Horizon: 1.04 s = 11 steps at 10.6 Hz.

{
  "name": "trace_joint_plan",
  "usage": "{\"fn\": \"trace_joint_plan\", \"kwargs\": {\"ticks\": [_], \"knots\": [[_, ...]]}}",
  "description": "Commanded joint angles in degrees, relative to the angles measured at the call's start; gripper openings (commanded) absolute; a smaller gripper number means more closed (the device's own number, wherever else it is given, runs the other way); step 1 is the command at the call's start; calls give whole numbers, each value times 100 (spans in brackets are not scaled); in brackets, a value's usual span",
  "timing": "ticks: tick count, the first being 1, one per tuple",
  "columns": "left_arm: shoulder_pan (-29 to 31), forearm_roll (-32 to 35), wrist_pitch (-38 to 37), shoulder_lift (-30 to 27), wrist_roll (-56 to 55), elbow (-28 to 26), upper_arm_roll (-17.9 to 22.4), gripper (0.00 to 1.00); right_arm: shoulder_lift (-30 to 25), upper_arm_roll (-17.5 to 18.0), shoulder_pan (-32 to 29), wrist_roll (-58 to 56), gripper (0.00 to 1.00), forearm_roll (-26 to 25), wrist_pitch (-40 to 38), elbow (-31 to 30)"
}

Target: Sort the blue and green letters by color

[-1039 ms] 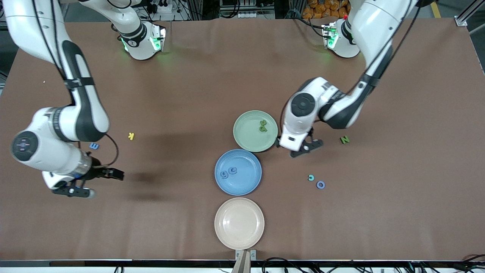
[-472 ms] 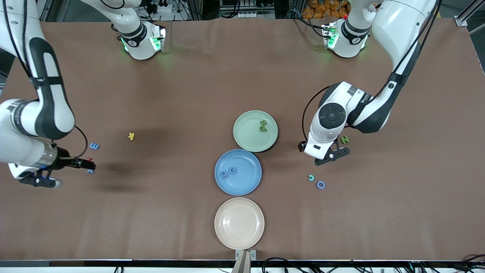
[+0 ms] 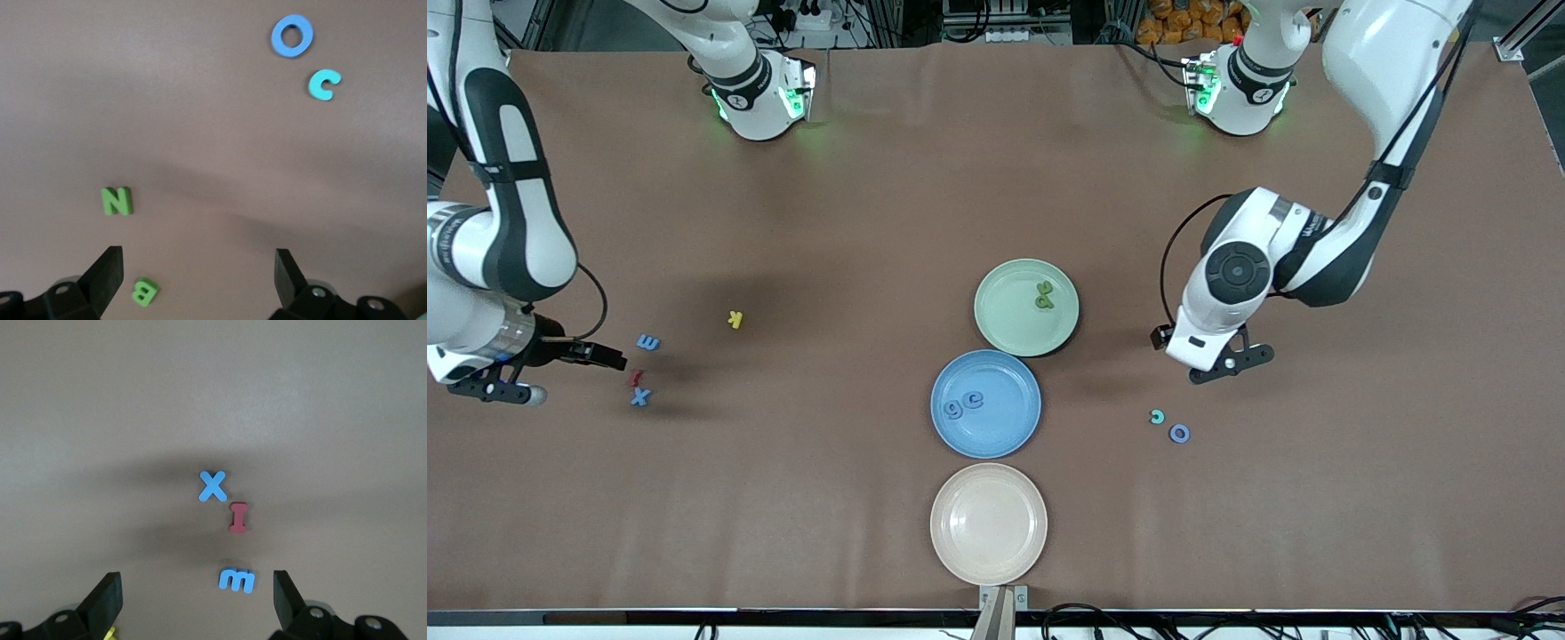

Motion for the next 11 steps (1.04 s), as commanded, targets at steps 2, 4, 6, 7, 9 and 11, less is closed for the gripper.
{"fn": "trace_joint_plan", "kwargs": {"ticks": [2,4,6,7,9,11], "knots": [[348,6,20,-831,229,-802,-259,100,-275,104,-259,66,100,-77,925,-1199],[366,-220,274,-1191,378,-1260,11,100,-205,96,-321,75,100,-77,926,-1288],[348,-398,817,-1473,571,-1795,311,100,-99,96,-374,84,100,-77,996,-1341],[348,-398,1212,-1518,580,-2102,434,100,-21,96,-391,84,100,-68,1231,-1437],[339,-407,1829,-1553,572,-2525,593,100,138,96,-400,84,100,-42,1436,-1464],[330,-407,2102,-1536,520,-2711,672,100,200,96,-400,92,100,-15,1479,-1455]]}}
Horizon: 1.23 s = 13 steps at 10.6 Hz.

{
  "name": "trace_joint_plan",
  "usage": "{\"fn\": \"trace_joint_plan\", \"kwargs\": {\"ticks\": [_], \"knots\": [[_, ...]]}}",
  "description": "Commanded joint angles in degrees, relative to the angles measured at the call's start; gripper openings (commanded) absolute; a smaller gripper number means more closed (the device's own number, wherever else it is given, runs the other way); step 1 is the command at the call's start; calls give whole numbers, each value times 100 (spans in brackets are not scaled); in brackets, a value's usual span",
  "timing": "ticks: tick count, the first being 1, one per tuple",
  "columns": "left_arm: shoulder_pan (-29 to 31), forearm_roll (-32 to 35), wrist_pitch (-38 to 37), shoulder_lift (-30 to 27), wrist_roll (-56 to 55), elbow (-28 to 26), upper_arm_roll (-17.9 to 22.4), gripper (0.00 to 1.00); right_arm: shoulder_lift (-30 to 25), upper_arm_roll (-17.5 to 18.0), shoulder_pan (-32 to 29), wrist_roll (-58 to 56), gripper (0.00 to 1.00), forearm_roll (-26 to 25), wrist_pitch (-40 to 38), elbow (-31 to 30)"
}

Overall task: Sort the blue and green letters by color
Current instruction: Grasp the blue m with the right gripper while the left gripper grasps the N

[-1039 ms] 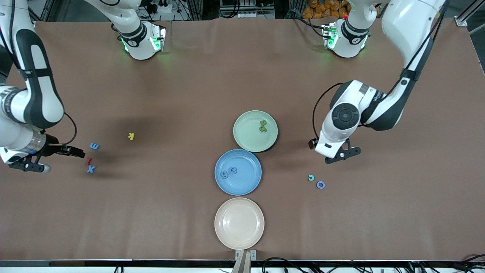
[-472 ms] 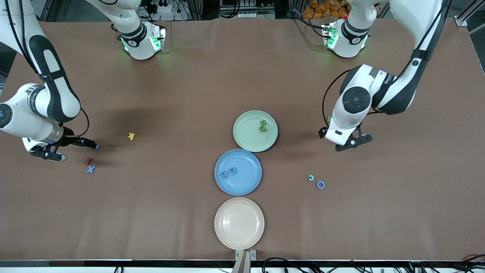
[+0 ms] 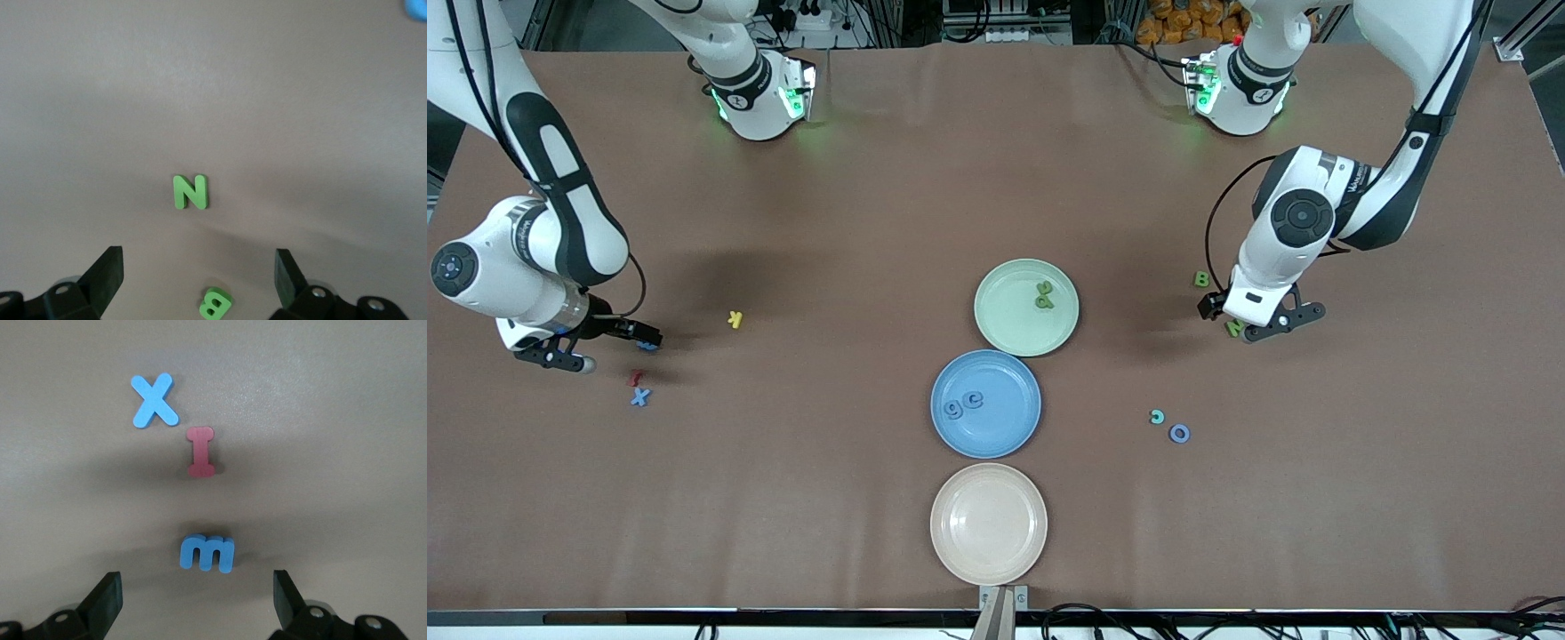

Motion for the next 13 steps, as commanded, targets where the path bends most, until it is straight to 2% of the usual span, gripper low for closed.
{"fn": "trace_joint_plan", "kwargs": {"ticks": [1,4,6,7,8,11,13], "knots": [[-8,-169,493,-222,61,-484,94,100,118,98,-122,70,100,-17,193,-38],[71,-169,863,84,96,-679,400,100,259,98,-166,70,100,-17,352,-38],[89,-169,1039,314,96,-644,410,100,339,98,-166,79,94,-8,440,-46],[98,-169,1144,445,105,-600,410,100,374,98,-166,79,87,-8,458,-46],[133,-169,1197,568,122,-521,410,100,383,107,-166,79,75,1,449,-55],[177,-152,1198,789,280,-293,410,100,383,107,-166,70,32,-8,388,-64],[159,-161,1189,885,272,-161,410,100,383,107,-157,61,23,-8,387,-55]]}}
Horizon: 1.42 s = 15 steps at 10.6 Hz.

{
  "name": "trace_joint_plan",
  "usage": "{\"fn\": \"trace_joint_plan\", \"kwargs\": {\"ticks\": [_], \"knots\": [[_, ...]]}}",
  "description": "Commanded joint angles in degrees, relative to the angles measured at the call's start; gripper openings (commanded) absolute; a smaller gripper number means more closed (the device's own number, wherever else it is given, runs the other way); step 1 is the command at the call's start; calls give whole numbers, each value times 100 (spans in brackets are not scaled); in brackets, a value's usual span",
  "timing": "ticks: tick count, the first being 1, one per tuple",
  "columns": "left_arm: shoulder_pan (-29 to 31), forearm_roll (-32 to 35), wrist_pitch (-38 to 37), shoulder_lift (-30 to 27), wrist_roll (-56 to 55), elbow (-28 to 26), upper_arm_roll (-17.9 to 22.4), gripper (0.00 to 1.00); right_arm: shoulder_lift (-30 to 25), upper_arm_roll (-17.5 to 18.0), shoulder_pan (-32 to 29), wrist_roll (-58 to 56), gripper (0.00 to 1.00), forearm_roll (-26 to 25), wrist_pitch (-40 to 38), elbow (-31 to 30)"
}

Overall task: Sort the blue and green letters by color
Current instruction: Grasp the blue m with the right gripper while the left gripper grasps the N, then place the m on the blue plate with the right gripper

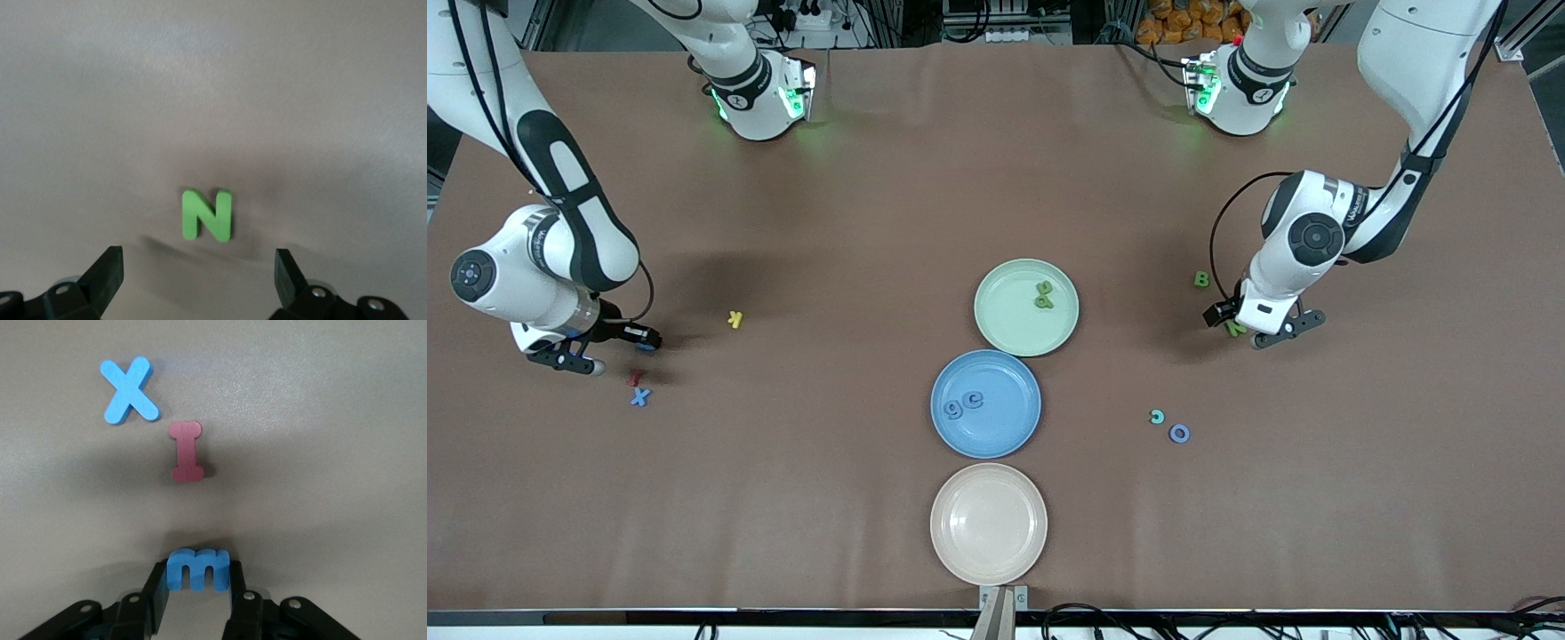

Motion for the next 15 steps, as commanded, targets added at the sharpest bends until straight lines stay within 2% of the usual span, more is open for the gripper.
{"fn": "trace_joint_plan", "kwargs": {"ticks": [1,4,7,11,14,15], "knots": [[28,-145,37,214,236,227,-11,100,50,99,-108,46,21,-16,60,-36],[37,-93,37,337,245,350,-11,100,-64,125,-73,54,20,-7,-54,165],[282,-58,37,382,648,341,-11,100,-108,396,49,676,20,-7,-870,823],[318,-66,46,399,711,350,-20,100,-38,415,848,1687,20,80,-907,1290],[327,-110,317,417,729,307,-29,100,111,415,1550,2302,20,781,-898,1676],[327,-110,344,425,737,306,-29,100,259,406,1875,2557,20,845,-864,1887]]}}
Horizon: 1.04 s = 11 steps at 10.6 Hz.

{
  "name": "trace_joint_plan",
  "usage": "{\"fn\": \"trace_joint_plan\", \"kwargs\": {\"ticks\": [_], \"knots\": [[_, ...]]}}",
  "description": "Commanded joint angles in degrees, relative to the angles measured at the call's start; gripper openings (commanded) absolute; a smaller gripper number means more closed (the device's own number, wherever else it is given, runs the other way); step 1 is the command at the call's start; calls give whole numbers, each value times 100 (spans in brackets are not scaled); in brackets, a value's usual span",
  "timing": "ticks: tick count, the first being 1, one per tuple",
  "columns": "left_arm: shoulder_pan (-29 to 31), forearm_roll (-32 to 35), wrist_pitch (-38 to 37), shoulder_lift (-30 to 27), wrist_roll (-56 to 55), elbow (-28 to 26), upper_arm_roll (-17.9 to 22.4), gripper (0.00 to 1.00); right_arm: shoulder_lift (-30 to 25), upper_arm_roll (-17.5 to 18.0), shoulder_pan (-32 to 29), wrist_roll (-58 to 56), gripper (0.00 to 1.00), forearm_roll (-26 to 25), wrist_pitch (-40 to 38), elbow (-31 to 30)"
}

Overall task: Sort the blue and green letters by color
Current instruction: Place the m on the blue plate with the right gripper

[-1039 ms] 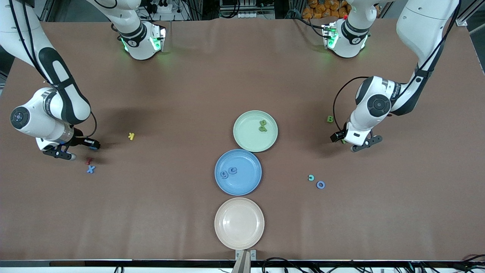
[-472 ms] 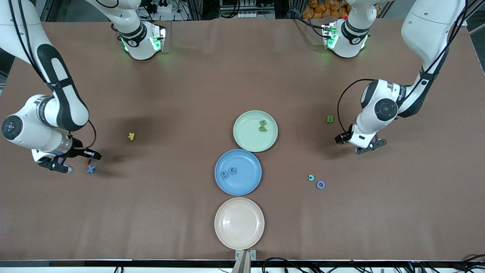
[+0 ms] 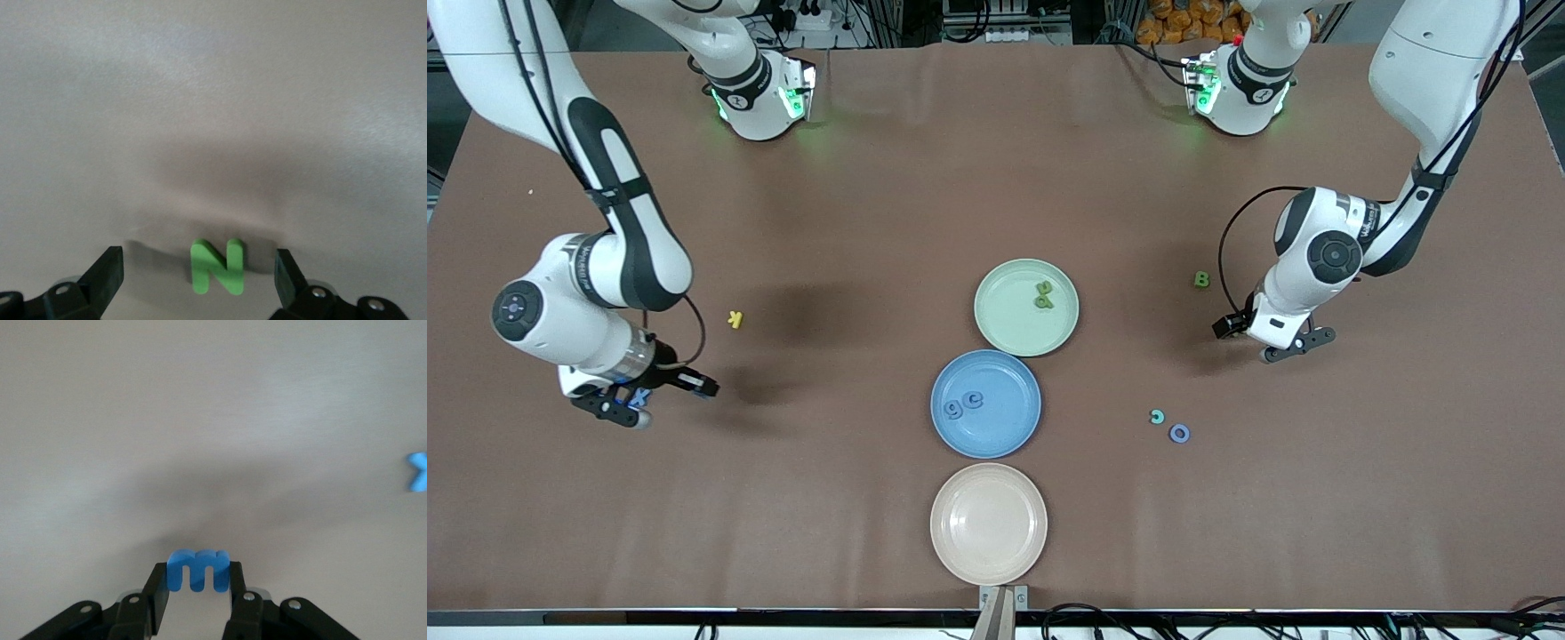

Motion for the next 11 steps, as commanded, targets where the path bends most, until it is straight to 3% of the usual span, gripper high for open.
{"fn": "trace_joint_plan", "kwargs": {"ticks": [1,6,11], "knots": [[29,-110,186,40,160,-8,-21,100,403,-36,773,819,20,279,-33,656],[21,-110,186,84,160,-17,-38,100,1124,-36,1933,2051,21,270,99,1649],[21,-110,186,58,90,-87,-64,100,1520,-36,2883,3281,22,270,890,2063]]}}
